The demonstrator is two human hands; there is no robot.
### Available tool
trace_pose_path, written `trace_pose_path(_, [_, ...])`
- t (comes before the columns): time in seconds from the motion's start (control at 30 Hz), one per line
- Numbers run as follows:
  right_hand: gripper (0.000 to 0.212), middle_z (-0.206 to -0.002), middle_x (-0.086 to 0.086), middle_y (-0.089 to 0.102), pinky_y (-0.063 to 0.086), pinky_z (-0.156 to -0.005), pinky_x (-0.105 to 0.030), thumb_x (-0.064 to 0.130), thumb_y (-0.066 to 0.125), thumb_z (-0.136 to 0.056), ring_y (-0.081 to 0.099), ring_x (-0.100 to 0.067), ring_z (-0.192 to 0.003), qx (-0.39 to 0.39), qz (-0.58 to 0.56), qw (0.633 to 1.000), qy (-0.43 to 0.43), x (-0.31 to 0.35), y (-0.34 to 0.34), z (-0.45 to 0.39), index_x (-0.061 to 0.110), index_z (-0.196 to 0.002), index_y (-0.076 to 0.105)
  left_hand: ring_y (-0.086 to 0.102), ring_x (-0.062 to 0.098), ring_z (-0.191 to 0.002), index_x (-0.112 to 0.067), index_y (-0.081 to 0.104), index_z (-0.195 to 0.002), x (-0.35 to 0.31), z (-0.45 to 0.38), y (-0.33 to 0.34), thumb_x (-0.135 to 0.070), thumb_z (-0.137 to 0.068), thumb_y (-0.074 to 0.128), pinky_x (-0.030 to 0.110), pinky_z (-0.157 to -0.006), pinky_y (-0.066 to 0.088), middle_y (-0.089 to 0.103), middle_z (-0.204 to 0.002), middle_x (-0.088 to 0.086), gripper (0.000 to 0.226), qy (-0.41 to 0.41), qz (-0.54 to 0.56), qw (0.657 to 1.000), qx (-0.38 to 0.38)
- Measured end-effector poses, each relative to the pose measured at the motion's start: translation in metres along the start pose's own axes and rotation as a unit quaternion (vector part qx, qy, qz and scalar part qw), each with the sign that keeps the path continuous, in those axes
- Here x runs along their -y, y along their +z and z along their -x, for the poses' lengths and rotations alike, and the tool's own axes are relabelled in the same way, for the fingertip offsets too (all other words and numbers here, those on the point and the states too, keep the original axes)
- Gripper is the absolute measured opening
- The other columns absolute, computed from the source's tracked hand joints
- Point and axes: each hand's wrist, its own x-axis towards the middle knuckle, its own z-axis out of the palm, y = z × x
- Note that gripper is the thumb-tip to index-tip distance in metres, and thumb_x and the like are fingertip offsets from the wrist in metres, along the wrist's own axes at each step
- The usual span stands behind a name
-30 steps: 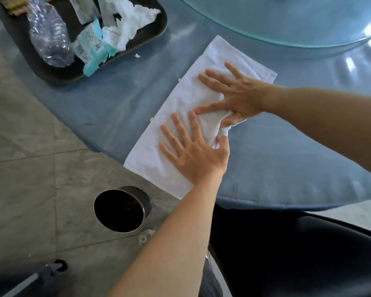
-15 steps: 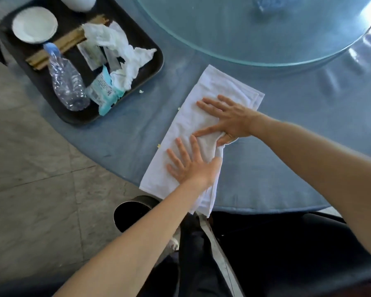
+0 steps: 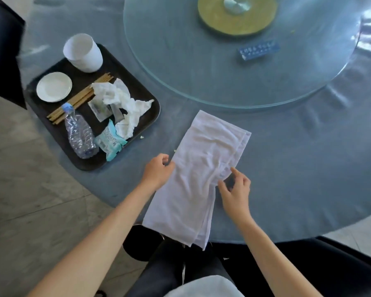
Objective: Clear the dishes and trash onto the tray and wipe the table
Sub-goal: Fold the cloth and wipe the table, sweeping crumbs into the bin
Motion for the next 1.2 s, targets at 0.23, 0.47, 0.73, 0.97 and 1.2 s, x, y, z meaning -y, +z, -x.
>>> trace_pose_path(0.23, [0.084, -0.131, -0.003, 0.057, 0.054, -0.066, -0.026, 0.029, 0.08, -0.086, 0.068, -0.017, -0.101, -0.035, -0.252, 0.948, 0.19, 0.045, 0.039, 0.021, 0.026, -0.152, 0.027, 0.068, 0.027, -0.084, -0.001, 0.073, -0.099, -0.008, -0.005, 0.013, -0.017, -0.084, 0.075, 0.032, -0.074, 0.051, 0.07, -0.087, 0.007, 0.022, -0.02, 0.092, 0.995, 0.046])
trace_pose_path(0.47, [0.049, -0.114, -0.013, 0.076, 0.06, -0.066, -0.038, 0.01, 0.085, -0.08, 0.077, -0.029, -0.092, 0.013, -0.27, 0.944, 0.189, 0.06, -0.009, 0.024, 0.01, -0.124, 0.063, 0.064, 0.021, -0.078, -0.003, 0.072, -0.092, -0.031, 0.034, -0.005, -0.014, -0.083, 0.079, 0.035, -0.076, 0.053, 0.074, -0.092, 0.014, 0.016, 0.067, 0.155, 0.981, 0.098])
trace_pose_path(0.73, [0.077, -0.082, -0.005, 0.078, 0.052, -0.069, -0.009, 0.018, 0.086, -0.085, 0.072, -0.006, -0.077, -0.051, -0.275, 0.96, -0.01, 0.091, -0.064, 0.071, 0.049, -0.142, 0.044, 0.068, 0.025, -0.084, 0.001, 0.066, -0.094, -0.051, 0.084, -0.052, -0.02, -0.086, 0.081, 0.046, -0.081, 0.054, 0.075, -0.098, 0.021, 0.028, 0.164, 0.25, 0.946, 0.126])
trace_pose_path(0.97, [0.048, -0.078, -0.003, 0.071, 0.052, -0.073, -0.017, 0.012, 0.078, -0.093, 0.064, -0.011, -0.071, -0.021, -0.262, 0.954, -0.146, 0.101, -0.078, 0.084, 0.041, -0.129, 0.067, 0.068, 0.017, -0.073, -0.01, 0.066, -0.078, -0.06, 0.1, -0.073, -0.016, -0.074, 0.09, 0.039, -0.075, 0.055, 0.076, -0.079, 0.007, 0.025, 0.22, 0.297, 0.925, 0.09])
trace_pose_path(1.2, [0.023, -0.073, -0.003, 0.066, 0.047, -0.066, -0.023, 0.027, 0.086, -0.085, 0.054, -0.012, -0.065, -0.065, -0.174, 0.973, -0.137, 0.104, -0.085, 0.078, 0.034, -0.106, 0.079, 0.07, 0.014, -0.073, -0.019, 0.074, -0.072, -0.064, 0.093, -0.078, -0.02, -0.065, 0.094, 0.042, -0.085, 0.059, 0.077, -0.08, 0.005, 0.022, 0.224, 0.279, 0.934, 0.013])
